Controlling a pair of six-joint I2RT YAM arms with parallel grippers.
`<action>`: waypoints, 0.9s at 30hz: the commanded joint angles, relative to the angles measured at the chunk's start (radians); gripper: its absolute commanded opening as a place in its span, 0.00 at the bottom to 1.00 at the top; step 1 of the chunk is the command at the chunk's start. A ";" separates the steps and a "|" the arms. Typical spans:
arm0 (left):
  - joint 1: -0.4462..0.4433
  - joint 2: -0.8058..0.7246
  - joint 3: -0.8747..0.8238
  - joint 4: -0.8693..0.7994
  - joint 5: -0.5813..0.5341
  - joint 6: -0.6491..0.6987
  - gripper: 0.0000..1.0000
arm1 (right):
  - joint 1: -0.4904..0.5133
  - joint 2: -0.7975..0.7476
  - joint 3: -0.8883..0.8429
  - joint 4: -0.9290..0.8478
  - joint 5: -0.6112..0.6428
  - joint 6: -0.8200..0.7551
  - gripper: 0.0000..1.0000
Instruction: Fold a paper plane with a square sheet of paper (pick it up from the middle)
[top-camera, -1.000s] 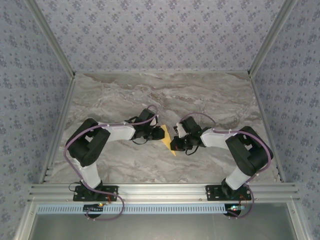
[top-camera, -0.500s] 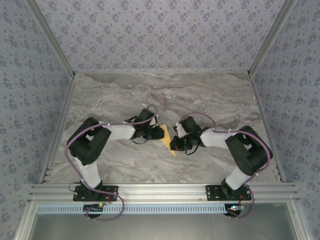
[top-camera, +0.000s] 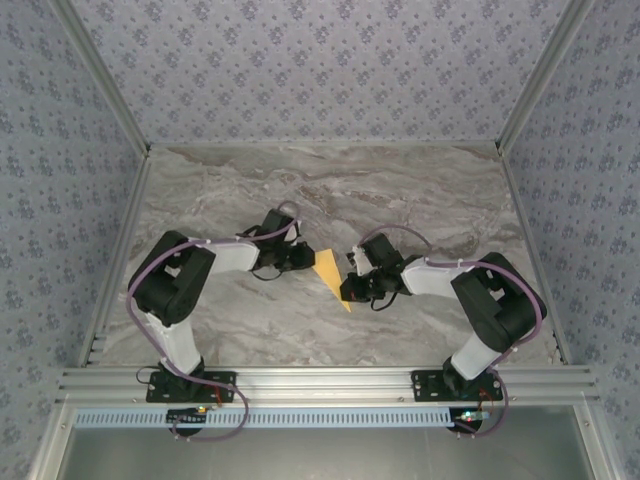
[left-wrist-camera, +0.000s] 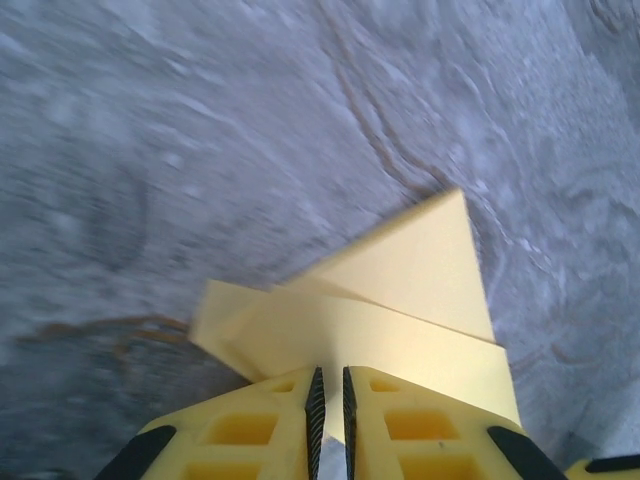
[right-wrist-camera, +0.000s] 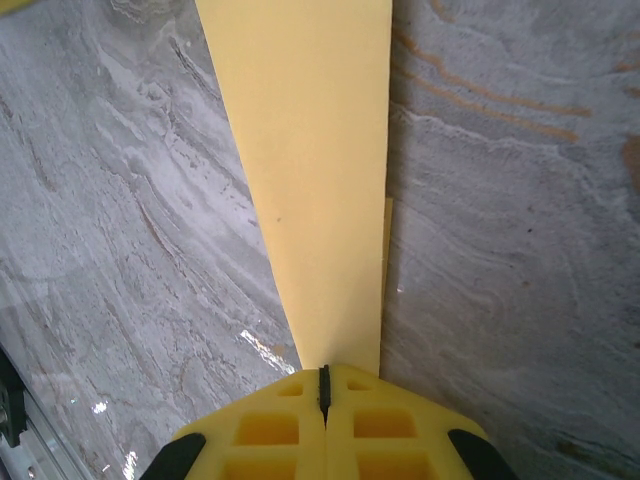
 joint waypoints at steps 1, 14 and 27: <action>0.058 0.018 0.026 -0.058 -0.100 0.033 0.18 | 0.004 0.071 -0.078 -0.202 0.139 -0.013 0.00; 0.010 -0.239 0.007 -0.121 -0.092 -0.012 0.18 | 0.008 0.023 -0.060 -0.170 0.119 0.020 0.00; -0.193 -0.091 -0.021 0.018 0.017 -0.113 0.11 | 0.008 0.042 -0.047 -0.186 0.126 0.023 0.00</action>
